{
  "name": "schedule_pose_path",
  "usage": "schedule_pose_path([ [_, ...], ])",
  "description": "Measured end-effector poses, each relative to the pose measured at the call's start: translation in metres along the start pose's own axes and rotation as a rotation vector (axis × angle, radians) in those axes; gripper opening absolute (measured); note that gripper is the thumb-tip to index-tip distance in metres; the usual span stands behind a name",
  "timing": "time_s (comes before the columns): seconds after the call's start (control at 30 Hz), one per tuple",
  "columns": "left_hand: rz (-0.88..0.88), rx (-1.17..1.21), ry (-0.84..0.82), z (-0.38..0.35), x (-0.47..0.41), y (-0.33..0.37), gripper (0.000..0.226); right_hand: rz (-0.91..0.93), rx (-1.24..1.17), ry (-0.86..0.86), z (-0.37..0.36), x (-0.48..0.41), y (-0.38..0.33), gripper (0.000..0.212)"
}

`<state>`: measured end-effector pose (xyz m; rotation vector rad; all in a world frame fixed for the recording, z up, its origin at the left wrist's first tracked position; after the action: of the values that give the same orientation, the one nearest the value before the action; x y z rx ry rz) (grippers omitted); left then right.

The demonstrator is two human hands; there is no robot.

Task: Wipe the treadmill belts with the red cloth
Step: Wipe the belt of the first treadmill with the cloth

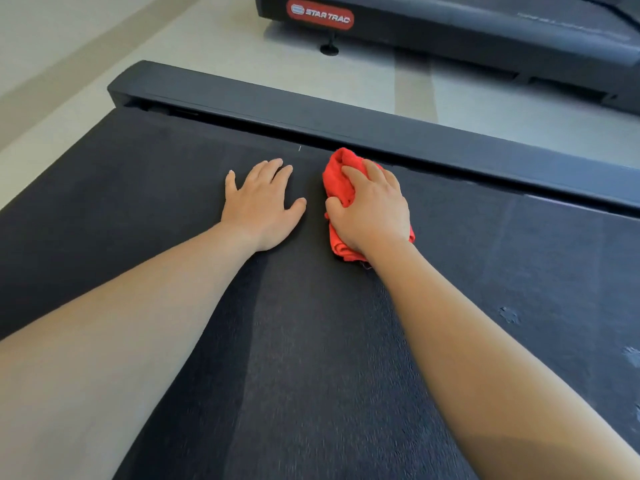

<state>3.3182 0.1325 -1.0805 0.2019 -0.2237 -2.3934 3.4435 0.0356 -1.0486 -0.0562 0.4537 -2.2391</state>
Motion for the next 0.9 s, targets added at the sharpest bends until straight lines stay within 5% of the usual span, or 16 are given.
schedule_pose_path([
  [0.27,-0.009,0.007,0.043,-0.001,-0.003,-0.002,0.062,-0.001,0.019,-0.036,-0.002,-0.027,-0.005,0.057],
  [0.9,-0.047,0.033,0.029,0.006,0.103,0.020,0.054,-0.019,0.101,-0.071,0.022,0.165,0.007,0.057],
])
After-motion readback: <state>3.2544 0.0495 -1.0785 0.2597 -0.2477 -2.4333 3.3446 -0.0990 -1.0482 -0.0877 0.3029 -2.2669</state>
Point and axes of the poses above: each hand's wrist, its own x-axis away from the middle knuckle, its own z-axis out of the back of the hand, y = z × x, the point moved 8 cm from there along -x, towards the middle knuckle, and after that the axes turned 9 degrees about -z, right-handed, at the moved point
